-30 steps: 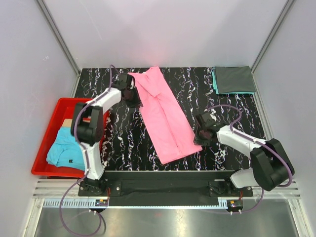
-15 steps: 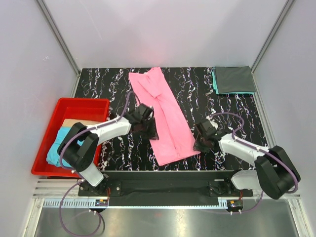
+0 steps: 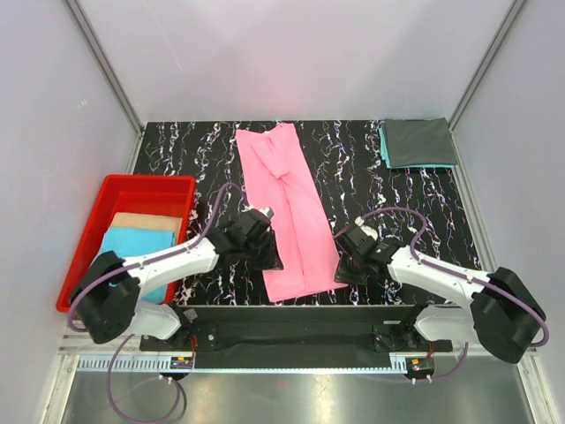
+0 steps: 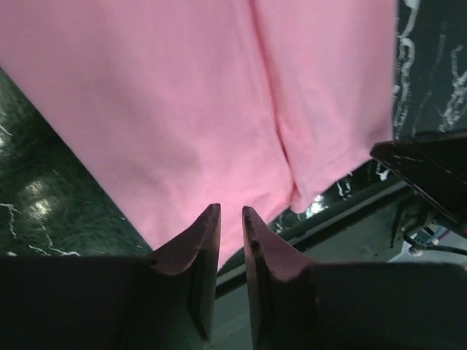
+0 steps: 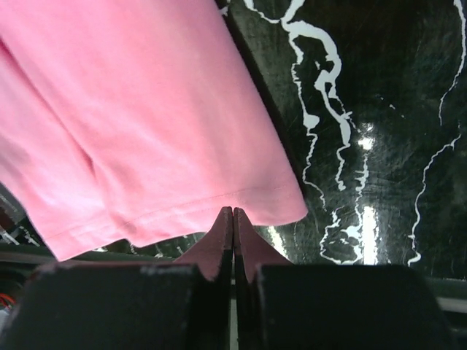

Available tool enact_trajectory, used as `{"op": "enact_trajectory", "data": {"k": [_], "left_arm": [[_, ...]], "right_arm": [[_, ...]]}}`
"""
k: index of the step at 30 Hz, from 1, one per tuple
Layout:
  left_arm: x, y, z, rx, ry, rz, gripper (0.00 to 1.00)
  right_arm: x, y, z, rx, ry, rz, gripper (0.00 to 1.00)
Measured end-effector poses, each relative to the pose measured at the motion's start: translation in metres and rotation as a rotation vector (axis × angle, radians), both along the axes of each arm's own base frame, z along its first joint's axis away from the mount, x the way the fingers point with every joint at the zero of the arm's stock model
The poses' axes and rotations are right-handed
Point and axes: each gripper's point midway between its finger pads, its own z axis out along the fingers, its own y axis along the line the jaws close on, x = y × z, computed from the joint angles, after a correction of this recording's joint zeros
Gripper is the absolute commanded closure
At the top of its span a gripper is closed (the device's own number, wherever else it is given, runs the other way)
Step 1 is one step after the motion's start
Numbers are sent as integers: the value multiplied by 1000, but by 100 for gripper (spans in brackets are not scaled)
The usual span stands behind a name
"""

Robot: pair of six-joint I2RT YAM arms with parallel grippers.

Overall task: Fold and stack the t-shirts
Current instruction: Fold the tshirt

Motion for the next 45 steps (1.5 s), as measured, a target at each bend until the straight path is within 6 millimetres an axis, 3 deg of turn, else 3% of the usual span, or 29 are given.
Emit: {"op": "enact_trajectory", "data": {"k": [3, 9, 15, 19, 21, 24, 31, 33, 34, 36, 41, 45], "left_arm": [[-10, 0, 6, -22, -19, -2, 90], [-38, 22, -29, 46, 64, 11, 100], [-55, 21, -47, 67, 117, -3, 100], [-56, 19, -47, 75, 110, 19, 100], [-57, 23, -47, 95, 100, 35, 100], [-57, 38, -47, 158, 80, 62, 100], [-67, 80, -44, 305, 75, 103, 100], [-69, 79, -40, 290, 79, 95, 93], [-70, 77, -38, 276, 79, 90, 80], [-71, 67, -29, 211, 77, 84, 70], [-68, 54, -10, 104, 55, 95, 70], [-71, 57, -15, 115, 71, 105, 71]], "right_arm": [[3, 2, 13, 8, -15, -2, 100], [9, 6, 36, 39, -55, -2, 100], [8, 5, 37, 33, -53, 4, 100], [8, 3, 34, 14, -55, 16, 100], [10, 3, 34, -1, -58, 30, 92], [14, 7, 35, -15, -61, 62, 87], [11, 24, 27, 28, -23, 153, 98], [6, 30, 24, 72, -12, 175, 98], [3, 33, 21, 92, -4, 185, 98], [-5, 35, 14, 118, 23, 203, 99], [-14, 32, 4, 127, 50, 211, 99], [-18, 28, -6, 114, 65, 209, 100]]}}
